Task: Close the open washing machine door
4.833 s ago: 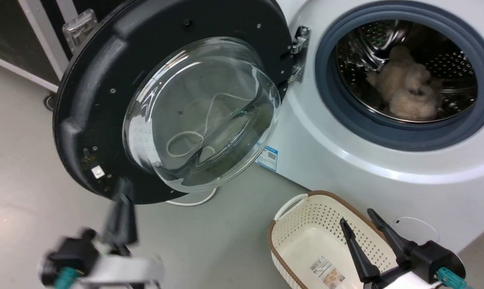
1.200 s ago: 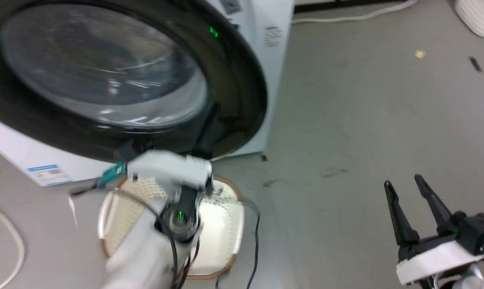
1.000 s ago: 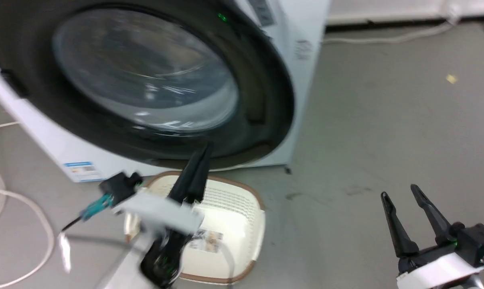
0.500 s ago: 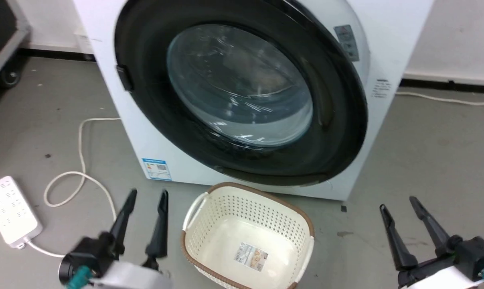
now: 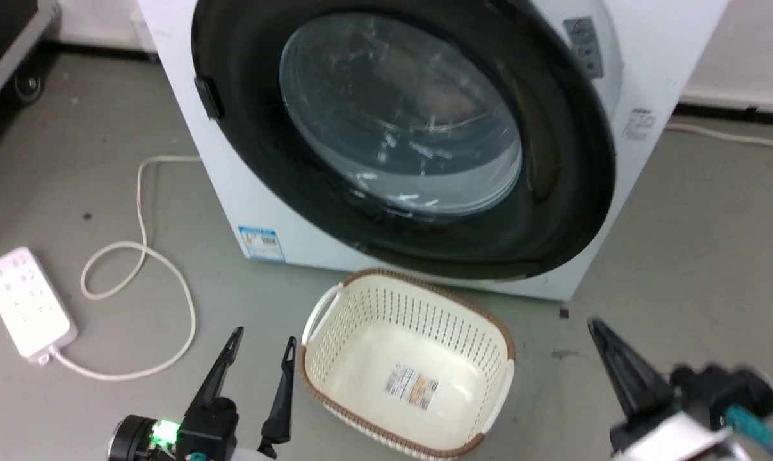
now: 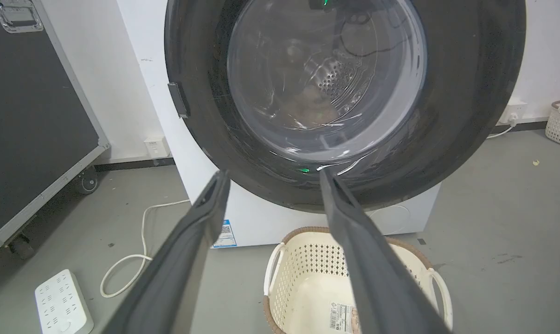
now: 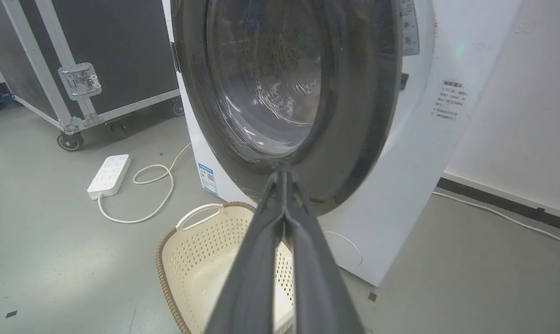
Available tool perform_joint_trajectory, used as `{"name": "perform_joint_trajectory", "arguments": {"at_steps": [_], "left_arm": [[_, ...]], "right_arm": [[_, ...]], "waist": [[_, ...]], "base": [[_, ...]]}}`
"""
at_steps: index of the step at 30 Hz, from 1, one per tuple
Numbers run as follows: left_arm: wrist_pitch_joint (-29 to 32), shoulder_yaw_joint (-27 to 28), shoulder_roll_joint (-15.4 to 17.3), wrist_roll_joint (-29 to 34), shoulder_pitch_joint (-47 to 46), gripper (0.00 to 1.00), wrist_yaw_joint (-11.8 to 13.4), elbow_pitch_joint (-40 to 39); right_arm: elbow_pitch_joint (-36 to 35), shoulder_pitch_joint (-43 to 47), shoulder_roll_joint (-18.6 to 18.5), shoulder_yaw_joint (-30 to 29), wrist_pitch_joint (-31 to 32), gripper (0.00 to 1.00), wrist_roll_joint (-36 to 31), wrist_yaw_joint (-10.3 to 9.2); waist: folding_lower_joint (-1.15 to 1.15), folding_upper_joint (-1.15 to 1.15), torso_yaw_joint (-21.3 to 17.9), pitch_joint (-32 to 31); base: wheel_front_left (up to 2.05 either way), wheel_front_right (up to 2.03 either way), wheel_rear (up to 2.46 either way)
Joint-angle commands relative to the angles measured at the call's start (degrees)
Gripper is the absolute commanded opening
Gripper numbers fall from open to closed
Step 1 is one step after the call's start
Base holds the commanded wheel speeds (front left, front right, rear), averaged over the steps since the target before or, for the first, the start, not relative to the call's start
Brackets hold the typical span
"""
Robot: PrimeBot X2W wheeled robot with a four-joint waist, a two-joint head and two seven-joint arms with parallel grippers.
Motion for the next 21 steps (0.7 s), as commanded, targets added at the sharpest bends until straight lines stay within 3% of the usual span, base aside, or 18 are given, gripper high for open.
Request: {"name": "perform_joint_trajectory", "arguments": {"at_steps": [1, 9, 21], "left_arm": [[-0.2, -0.3, -0.5, 0.4, -0.4, 1.0, 0.7, 0.0], [-0.2, -1.7, -1.8, 0.2, -4.1, 1.0, 1.6, -0.1], [-0.2, -6.3, -3.8, -0.2, -8.9, 1.0, 3.6, -0.2]], "right_arm": [[0.0, -3.3, -1.5, 1.4, 0.2, 0.0, 0.6, 0.05], [2.2, -17.5, -9.4, 8.0, 3.1, 0.0, 7.7, 0.05], [14.6, -38.8, -20.6, 15.2, 6.0, 0.0, 19.8, 0.05]], "waist": [[0.0, -0.01, 0.7, 2.2], [0.0, -0.01, 3.3, 9.5], [0.0, -0.01, 7.6, 17.3]], "base": [[0.0, 0.0, 0.0], [0.0, 0.0, 0.0], [0.0, 0.0, 0.0]]}}
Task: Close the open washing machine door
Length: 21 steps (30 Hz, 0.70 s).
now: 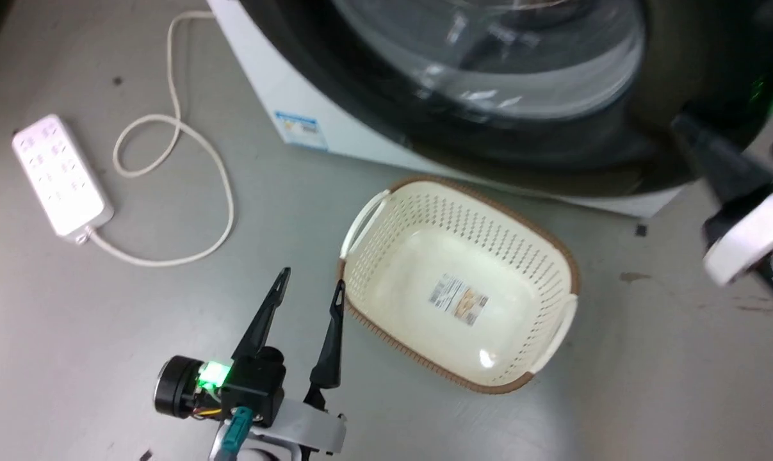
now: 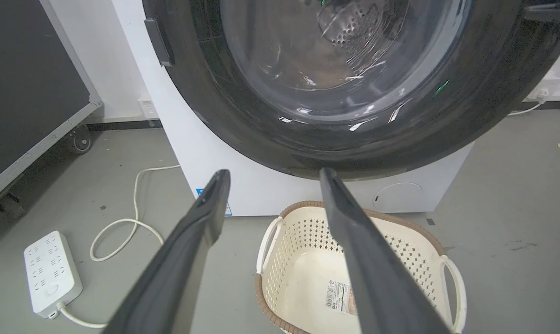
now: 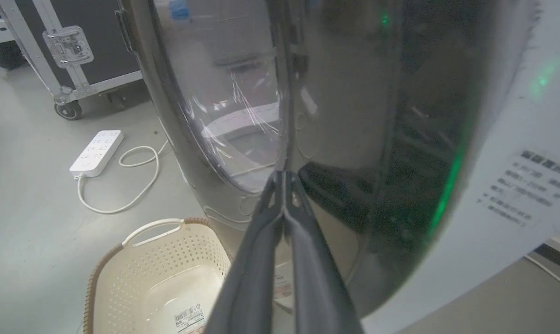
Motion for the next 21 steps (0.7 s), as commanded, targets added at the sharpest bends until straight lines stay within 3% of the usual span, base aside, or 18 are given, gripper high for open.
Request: {"name": "perform_joint_trajectory", "arguments": {"at_steps": [1, 9, 21], "left_arm": [[-0.2, -0.4, -0.2, -0.3, -0.9, 1.0, 0.5, 0.0], [-0.2, -2.0, -0.6, -1.0, -2.2, 1.0, 1.8, -0.2], [-0.2, -2.2, -0.7, -1.5, -2.5, 1.0, 2.8, 0.1]], "right_arm": [[1.3, -2.1, -1.1, -0.2, -0.1, 0.0, 1.0, -0.11], [11.1, -11.6, -3.4, 0.4, -0.4, 0.0, 4.8, -0.11], [19.5, -17.5, -2.9, 3.8, -2.3, 0.0, 7.8, -0.11]], "waist": [[-0.01, 0.0, 1.3, 1.4], [-0.01, 0.0, 3.2, 3.0], [-0.01, 0.0, 2.7, 2.2]], "base": [[0.0, 0.0, 0.0], [0.0, 0.0, 0.0], [0.0, 0.0, 0.0]]}}
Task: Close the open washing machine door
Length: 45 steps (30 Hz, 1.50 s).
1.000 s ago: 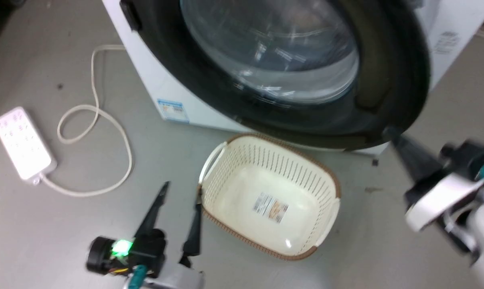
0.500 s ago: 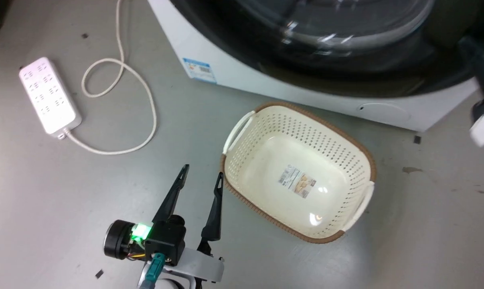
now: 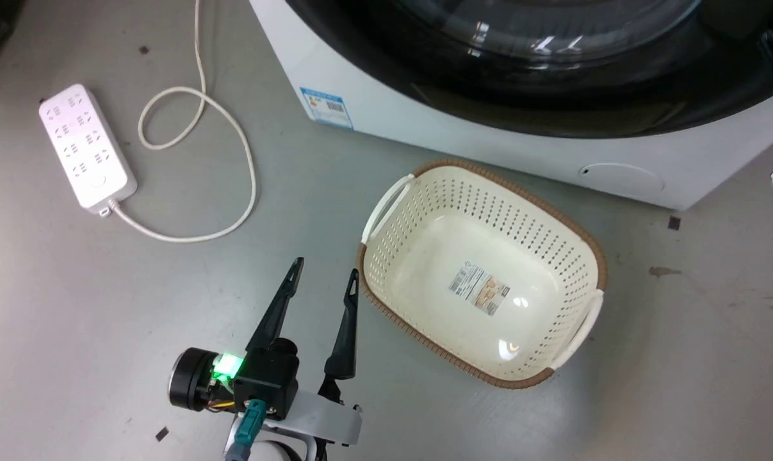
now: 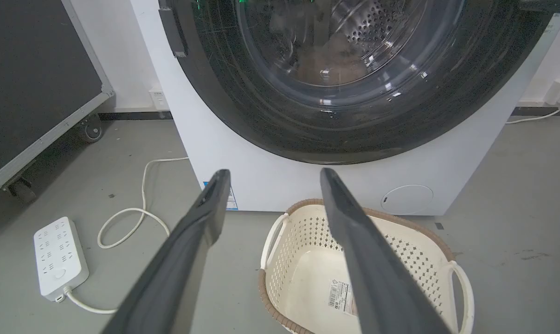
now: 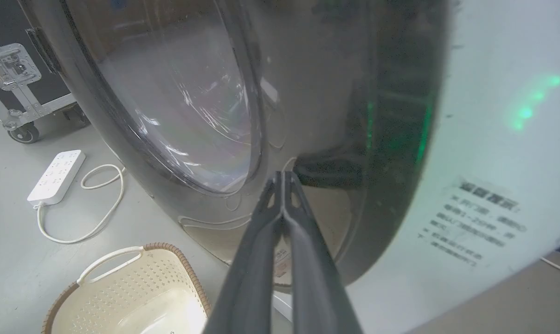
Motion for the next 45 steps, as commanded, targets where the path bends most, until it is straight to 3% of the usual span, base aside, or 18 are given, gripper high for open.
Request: {"name": "perform_joint_trajectory", "arguments": {"at_steps": [1, 7, 8, 9, 12, 13, 18, 20, 21, 22, 23, 29, 34, 45], "left_arm": [[-0.2, 0.3, -0.1, -0.1, -0.7, 1.0, 0.3, 0.1], [-0.2, 1.7, 0.4, -0.5, -0.2, 1.0, -0.6, 1.0], [-0.2, 2.1, 0.5, -0.7, 0.0, 1.0, -0.8, 1.1], [-0.2, 2.5, 0.7, -0.9, 0.2, 1.0, -1.0, 1.4], [-0.2, 3.4, 1.0, -1.3, 1.1, 1.0, -1.6, 2.0], [-0.2, 4.4, 1.4, -1.6, 2.2, 1.0, -2.3, 2.5], [-0.2, 6.5, 1.3, -4.0, 4.0, 1.0, -3.6, 3.1], [-0.2, 7.7, 1.3, -4.4, 5.3, 1.0, -4.6, 3.8], [-0.2, 7.7, 1.3, -4.4, 5.3, 1.0, -4.6, 3.8], [-0.2, 8.1, 1.2, -4.4, 6.0, 1.0, -4.9, 4.2], [-0.2, 8.1, 1.2, -4.4, 6.0, 1.0, -4.9, 4.2], [-0.2, 9.2, 1.0, -4.4, 7.6, 1.0, -6.0, 5.4], [-0.2, 10.0, 0.8, -4.1, 8.0, 1.0, -6.2, 6.1], [-0.2, 9.7, 0.5, -3.0, 7.4, 1.0, -7.0, 8.8]], "right_arm": [[1.2, -1.5, -0.8, -0.4, -0.9, 0.0, 0.8, -0.64], [1.2, 2.8, 0.8, 1.6, -3.4, 0.02, 3.0, -0.64], [0.8, 3.9, 1.0, 1.7, -3.8, 0.65, 2.7, -0.64], [0.3, 5.3, 1.5, 1.7, -4.1, 1.0, 2.5, -0.64], [-1.7, 9.7, 3.2, -0.9, -4.5, 1.0, 2.1, -0.64], [-6.2, 15.5, 5.1, -5.3, -4.5, 1.0, -0.2, -0.64], [-12.5, 24.9, 9.1, -13.2, -4.5, 1.0, -5.0, -0.64], [-17.0, 31.8, 12.9, -18.7, -4.6, 1.0, -10.1, -0.64], [-17.0, 31.8, 12.9, -18.7, -4.6, 1.0, -10.1, -0.64], [-20.2, 36.3, 15.4, -21.7, -4.6, 1.0, -14.0, -0.64], [-20.2, 36.3, 15.4, -21.7, -4.6, 1.0, -14.0, -0.64], [-28.7, 47.6, 23.9, -30.7, -4.6, 1.0, -24.7, -0.64], [-32.7, 54.3, 29.5, -33.1, -4.6, 1.0, -29.8, -0.64], [-33.6, 58.5, 32.8, -33.7, -4.6, 1.0, -32.0, -0.64]], "waist": [[0.0, 0.0, -0.5, -1.0], [0.0, 0.0, -2.6, -5.8], [0.0, 0.0, -3.1, -6.8], [0.0, 0.0, -3.7, -7.9], [0.0, 0.0, -5.4, -11.0], [0.0, 0.0, -7.2, -13.9], [0.0, 0.0, -9.3, -17.3], [0.0, 0.0, -10.7, -19.3], [0.0, 0.0, -10.7, -19.3], [0.0, 0.0, -11.2, -20.4], [0.0, 0.0, -11.2, -20.4], [0.0, 0.0, -12.3, -22.3], [0.0, 0.0, -12.5, -22.7], [0.0, 0.0, -12.4, -22.6]], "base": [[0.0, 0.0, 0.0], [0.0, 0.0, 0.0], [0.0, 0.0, 0.0], [0.0, 0.0, 0.0], [0.0, 0.0, 0.0], [0.0, 0.0, 0.0], [0.0, 0.0, 0.0], [0.0, 0.0, 0.0], [0.0, 0.0, 0.0], [0.0, 0.0, 0.0], [0.0, 0.0, 0.0], [0.0, 0.0, 0.0], [0.0, 0.0, 0.0], [0.0, 0.0, 0.0]]}}
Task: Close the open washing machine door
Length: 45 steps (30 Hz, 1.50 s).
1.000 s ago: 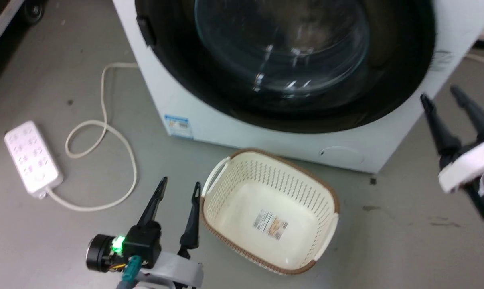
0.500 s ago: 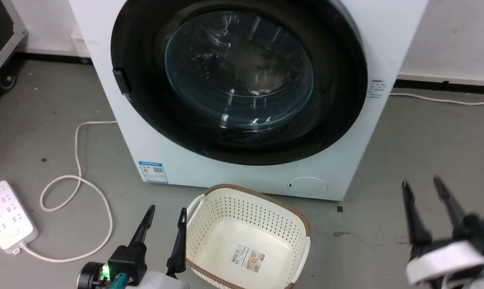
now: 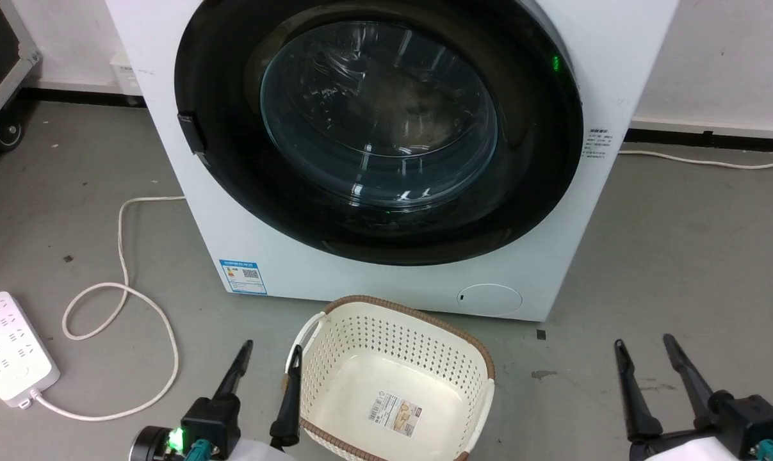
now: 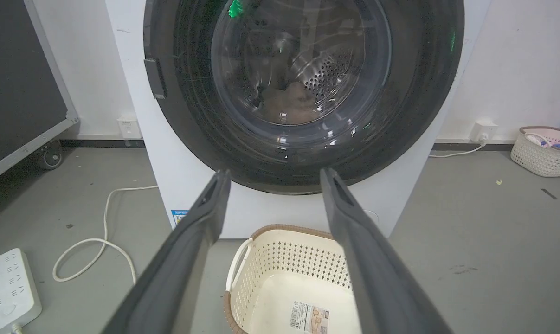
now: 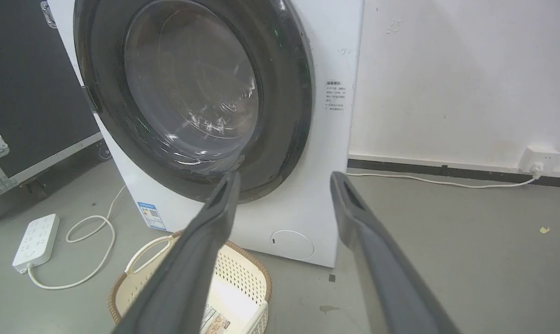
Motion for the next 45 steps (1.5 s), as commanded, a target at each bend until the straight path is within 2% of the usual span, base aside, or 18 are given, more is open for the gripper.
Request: {"name": "perform_joint_trajectory", "arguments": {"at_steps": [1, 3, 4, 45], "left_arm": [[-0.2, 0.0, -0.2, 0.5, -0.1, 1.0, -0.1, 0.2], [-0.2, 0.1, -0.2, 0.6, -0.1, 1.0, -0.1, 0.4], [0.0, 0.2, -0.1, 0.4, 0.0, 0.0, 0.0, 0.4], [4.7, 2.5, -0.4, 2.0, -0.1, 0.0, 0.6, -2.9]], "right_arm": [[0.0, 0.7, 0.3, 0.1, -0.2, 1.0, -0.3, -0.04], [0.2, 0.6, 0.4, 0.2, -0.2, 1.0, -0.2, -0.04], [0.2, 0.0, 0.2, 0.1, 0.0, 0.0, 0.0, 0.0], [-1.9, -1.0, 0.5, 0.9, 4.6, 0.0, -2.0, -0.01]], "waist": [[0.0, 0.0, 0.0, 0.0], [0.0, 0.0, -0.1, 0.0], [0.0, 0.0, 0.0, 0.0], [0.0, 0.0, -0.7, 0.0]], "base": [[0.0, 0.0, 0.0], [0.0, 0.0, 0.0], [0.0, 0.0, 0.0], [0.0, 0.0, 0.0]]}}
